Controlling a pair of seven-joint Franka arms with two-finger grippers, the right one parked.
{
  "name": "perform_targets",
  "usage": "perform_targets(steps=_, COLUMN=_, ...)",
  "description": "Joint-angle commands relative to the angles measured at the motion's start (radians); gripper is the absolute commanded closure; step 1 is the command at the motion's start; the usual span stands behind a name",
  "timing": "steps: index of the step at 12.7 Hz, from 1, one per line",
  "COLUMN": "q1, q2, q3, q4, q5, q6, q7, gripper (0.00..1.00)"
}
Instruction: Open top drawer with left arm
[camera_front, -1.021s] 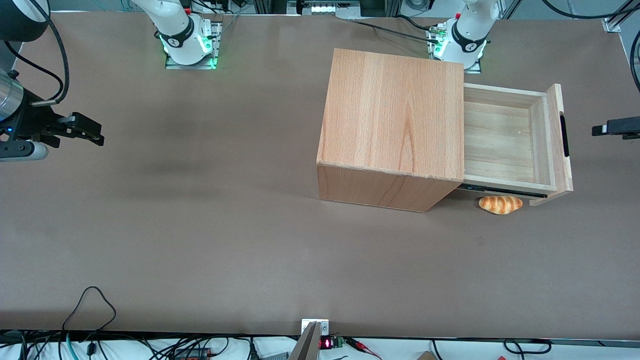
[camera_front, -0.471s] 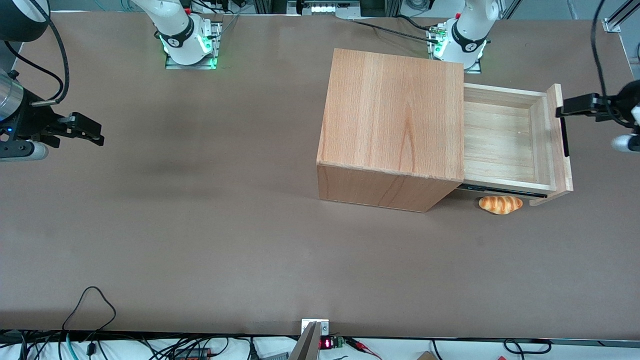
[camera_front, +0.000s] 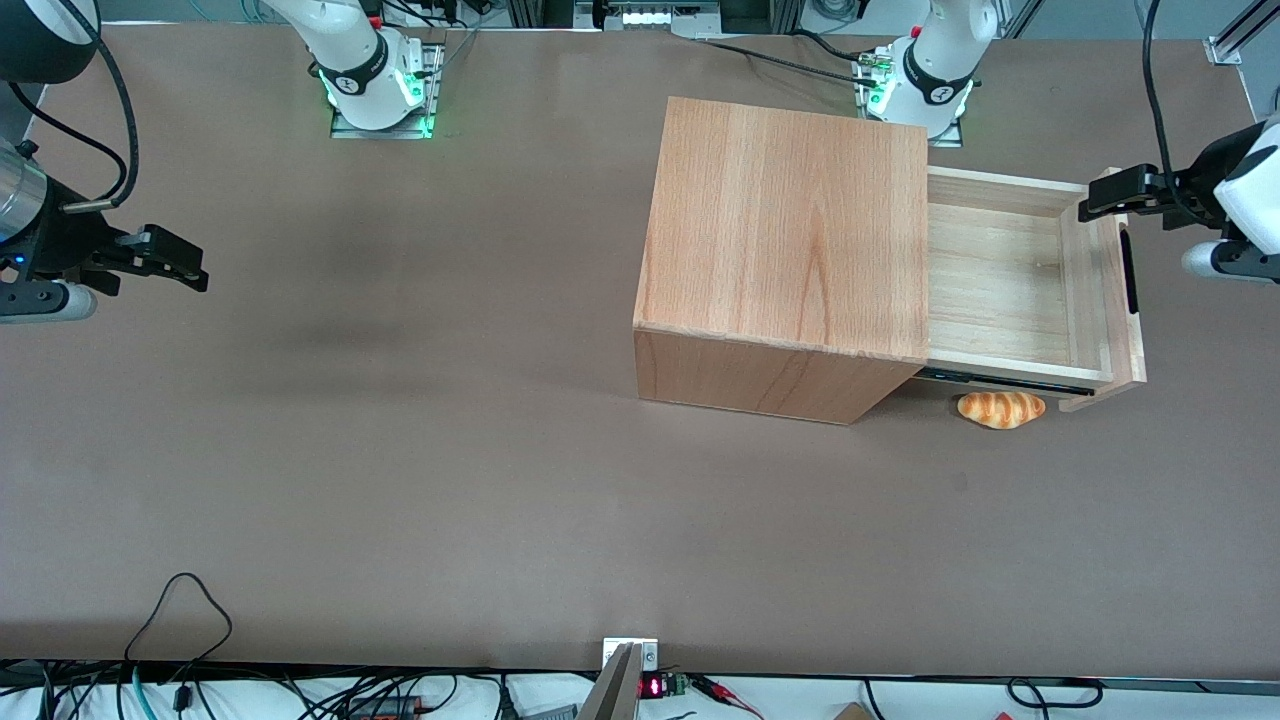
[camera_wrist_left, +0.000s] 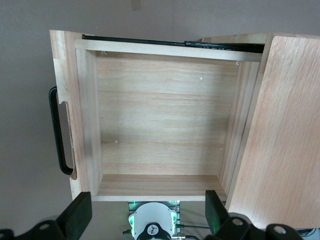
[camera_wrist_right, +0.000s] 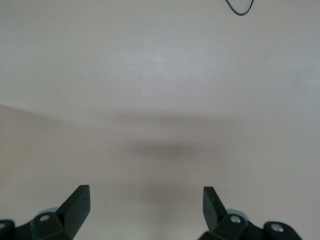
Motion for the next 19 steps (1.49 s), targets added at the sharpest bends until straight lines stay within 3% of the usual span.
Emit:
perform_targets(steps=1, q1=-0.131, q2=-0.102, q3=0.132, q4=-0.149, q5=0.013, q6=0.083, q7=-0.058, gripper=0.0)
perform_targets(steps=2, q1=-0.172, q2=-0.102, q3=0.168, q4=-0.151, q5=0.013, q6=0.084, q7=-0.07, gripper=0.0)
perform_targets(steps=7, q1=-0.172, q2=-0.171, q3=0.167, q4=-0.253, q5=0.02, q6=0.24, q7=-0.023, gripper=0.0)
perform_targets(steps=15, q1=-0.166, q2=-0.222, q3=0.147, q4=-0.358, q5=0.028, q6=0.293, q7=-0.029, gripper=0.0)
perform_targets(steps=19, q1=-0.16, q2=-0.225, q3=0.142, q4=-0.342, q5=0.082, q6=0.291, q7=-0.034, gripper=0.0)
